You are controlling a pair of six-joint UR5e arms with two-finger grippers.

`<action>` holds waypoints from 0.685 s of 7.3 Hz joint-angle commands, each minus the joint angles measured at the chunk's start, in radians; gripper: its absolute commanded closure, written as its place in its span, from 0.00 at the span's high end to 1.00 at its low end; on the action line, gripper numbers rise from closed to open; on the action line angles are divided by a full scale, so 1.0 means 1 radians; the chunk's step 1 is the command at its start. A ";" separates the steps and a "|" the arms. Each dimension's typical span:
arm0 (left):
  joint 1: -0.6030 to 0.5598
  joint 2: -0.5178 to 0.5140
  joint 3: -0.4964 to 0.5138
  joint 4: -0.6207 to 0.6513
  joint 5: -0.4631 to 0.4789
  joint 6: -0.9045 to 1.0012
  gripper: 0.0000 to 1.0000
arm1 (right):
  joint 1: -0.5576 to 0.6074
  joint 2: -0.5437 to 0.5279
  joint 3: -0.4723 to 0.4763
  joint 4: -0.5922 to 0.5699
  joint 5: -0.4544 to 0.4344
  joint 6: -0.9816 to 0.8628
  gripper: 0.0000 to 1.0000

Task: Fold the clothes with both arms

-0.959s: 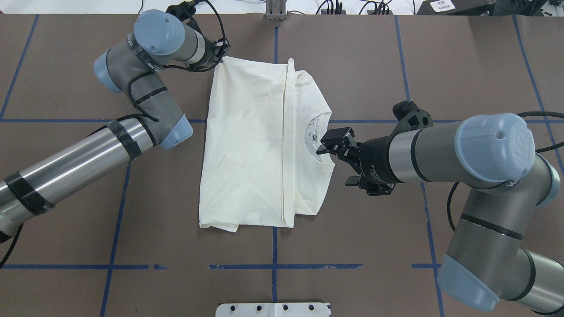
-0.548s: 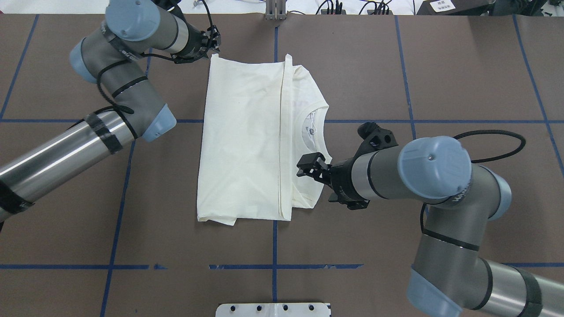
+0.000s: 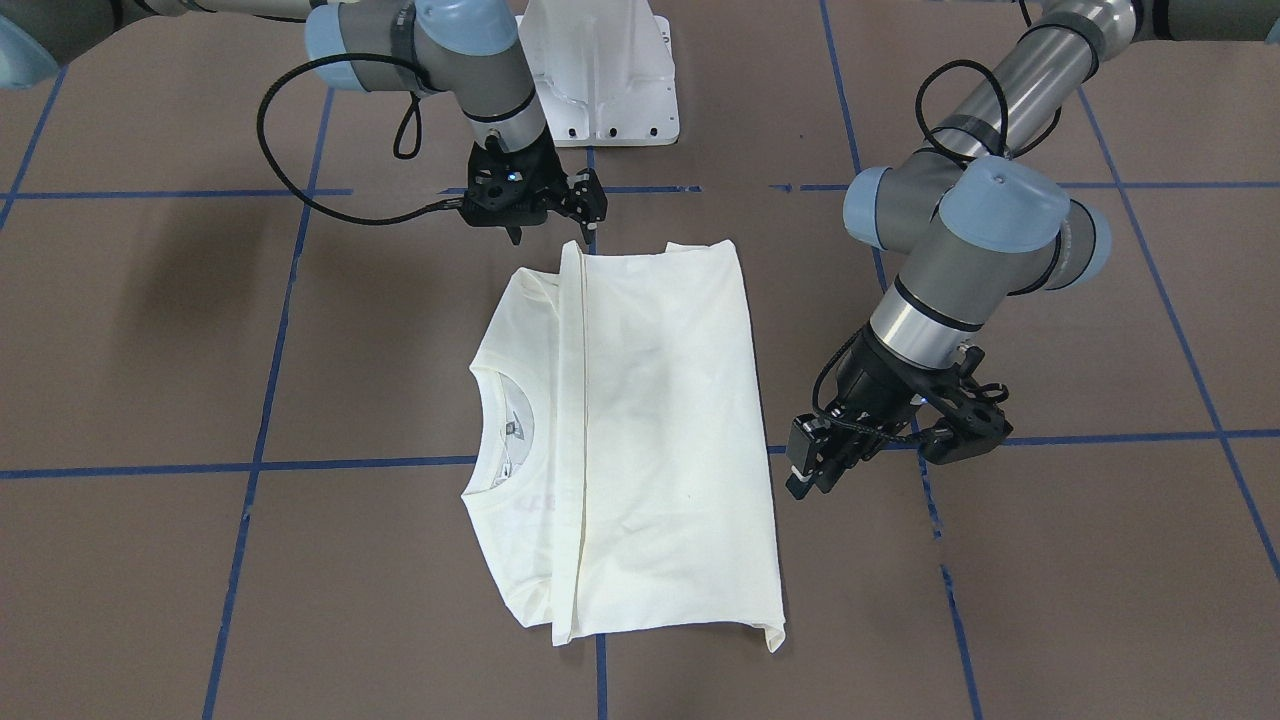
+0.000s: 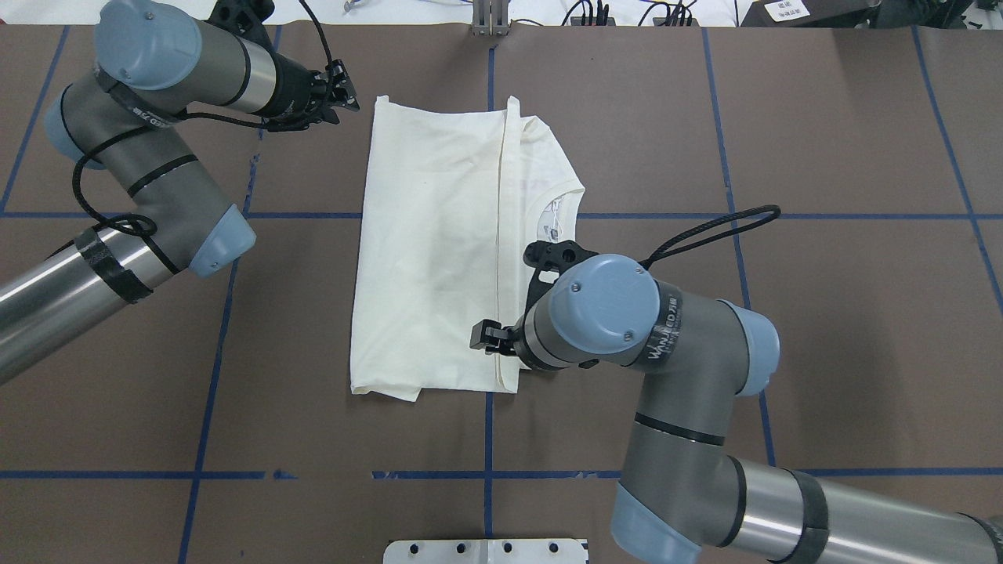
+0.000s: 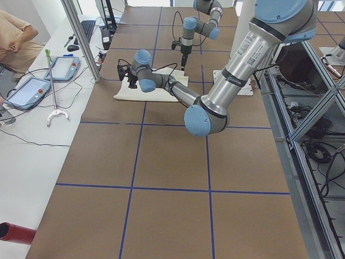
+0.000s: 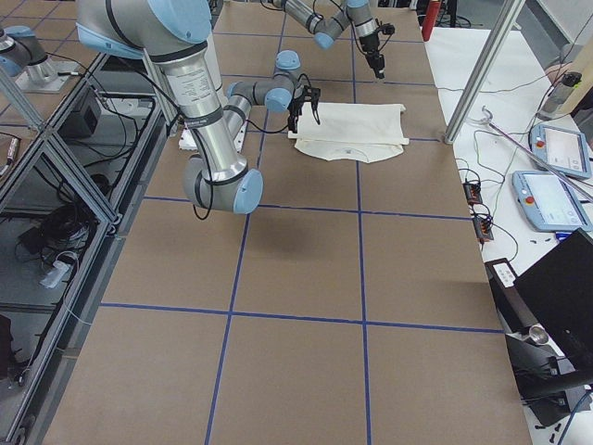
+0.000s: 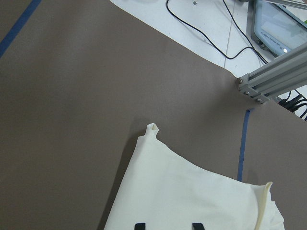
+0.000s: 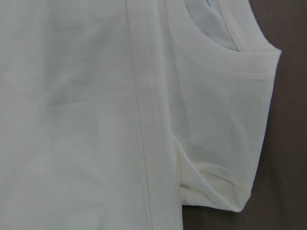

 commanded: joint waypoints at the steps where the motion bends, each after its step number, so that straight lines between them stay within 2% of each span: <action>1: 0.001 0.015 -0.003 -0.001 0.000 0.000 0.44 | -0.021 0.124 -0.108 -0.166 -0.043 -0.203 1.00; 2: 0.001 0.015 -0.003 -0.001 0.000 0.000 0.44 | -0.030 0.161 -0.148 -0.222 -0.063 -0.260 1.00; 4: 0.001 0.017 -0.002 -0.001 0.000 0.000 0.44 | -0.038 0.191 -0.237 -0.228 -0.087 -0.284 1.00; 5: 0.001 0.017 -0.002 -0.001 0.000 0.000 0.44 | -0.045 0.192 -0.247 -0.256 -0.104 -0.305 1.00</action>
